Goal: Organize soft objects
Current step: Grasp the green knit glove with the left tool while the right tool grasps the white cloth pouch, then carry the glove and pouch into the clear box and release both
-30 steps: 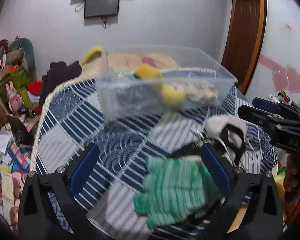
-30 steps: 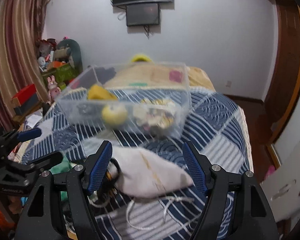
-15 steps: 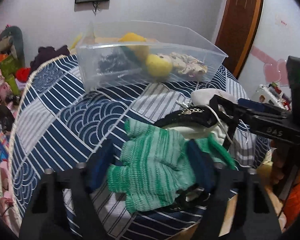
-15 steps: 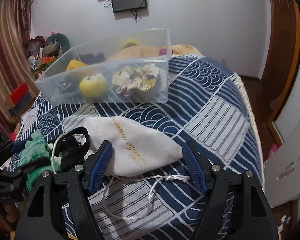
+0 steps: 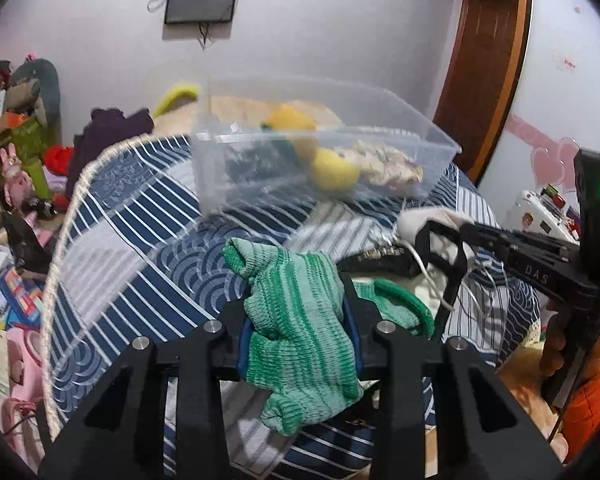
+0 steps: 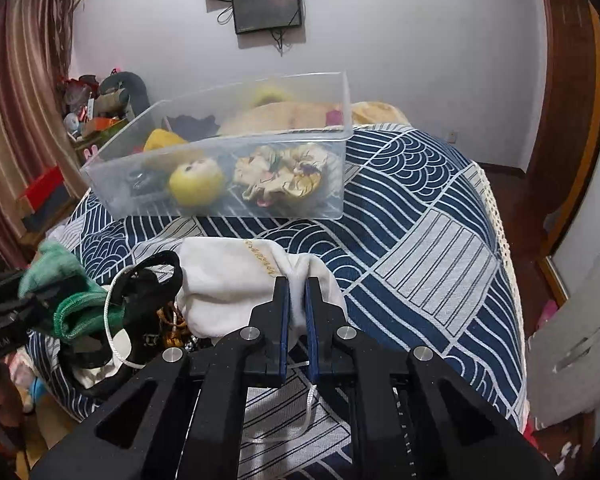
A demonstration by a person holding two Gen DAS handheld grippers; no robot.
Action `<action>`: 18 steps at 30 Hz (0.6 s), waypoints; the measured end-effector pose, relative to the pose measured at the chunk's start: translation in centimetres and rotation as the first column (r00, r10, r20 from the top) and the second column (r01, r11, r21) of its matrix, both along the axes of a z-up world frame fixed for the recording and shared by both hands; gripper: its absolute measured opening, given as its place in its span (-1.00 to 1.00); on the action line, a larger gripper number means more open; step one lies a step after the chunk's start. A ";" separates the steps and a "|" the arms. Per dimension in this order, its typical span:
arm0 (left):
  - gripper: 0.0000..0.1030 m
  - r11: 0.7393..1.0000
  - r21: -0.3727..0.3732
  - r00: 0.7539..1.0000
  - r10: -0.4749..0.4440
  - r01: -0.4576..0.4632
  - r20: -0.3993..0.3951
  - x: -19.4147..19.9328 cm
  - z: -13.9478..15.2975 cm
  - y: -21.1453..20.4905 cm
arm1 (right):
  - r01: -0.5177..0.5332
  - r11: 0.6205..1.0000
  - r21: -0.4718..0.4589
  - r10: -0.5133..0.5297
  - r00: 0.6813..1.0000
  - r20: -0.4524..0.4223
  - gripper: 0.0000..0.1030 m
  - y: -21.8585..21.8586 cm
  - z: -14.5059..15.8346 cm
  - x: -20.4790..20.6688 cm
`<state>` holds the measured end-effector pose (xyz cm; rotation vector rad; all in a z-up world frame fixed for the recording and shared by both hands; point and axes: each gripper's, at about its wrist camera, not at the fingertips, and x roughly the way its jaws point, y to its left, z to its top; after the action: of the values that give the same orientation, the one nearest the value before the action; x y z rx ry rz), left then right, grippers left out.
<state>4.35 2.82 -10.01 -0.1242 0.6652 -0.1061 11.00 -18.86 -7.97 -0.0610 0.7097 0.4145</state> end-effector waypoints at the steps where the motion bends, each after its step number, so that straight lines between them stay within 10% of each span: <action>1: -0.30 1.000 0.002 1.000 0.013 -0.013 0.016 -0.1 0.4 0.3 | 0.003 1.000 -0.002 -0.003 1.000 0.001 -0.85 -0.1 0.1 0.0; 4: -0.30 0.999 -0.007 0.999 0.035 -0.034 0.036 -0.1 1.2 1.2 | 0.005 1.000 -0.004 -0.005 1.000 -0.009 -0.67 0.0 0.4 -0.1; 6: -0.30 0.999 -0.012 0.998 0.051 -0.051 0.043 0.1 1.6 1.7 | 0.003 1.000 0.010 -0.003 1.000 -0.019 0.02 0.2 0.6 0.0; 8: -0.30 0.998 -0.017 0.997 0.059 -0.058 0.045 0.4 1.7 2.0 | -0.007 1.000 0.028 0.008 1.000 -0.019 0.24 0.4 0.8 0.1; 14: -0.30 0.999 -0.008 0.997 0.054 -0.054 0.054 0.9 2.0 1.8 | -0.035 0.999 -0.019 0.034 0.998 -0.059 0.24 2.3 -0.7 1.3; 18: -0.30 0.998 0.002 0.994 0.058 -0.058 0.088 1.0 2.9 1.7 | -0.065 0.998 0.003 0.065 0.995 -0.071 -0.33 2.4 -1.0 1.5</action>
<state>5.40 4.48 -7.14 -0.1333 0.5734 -0.0540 12.51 -16.48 -9.01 -0.0690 0.7793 0.4809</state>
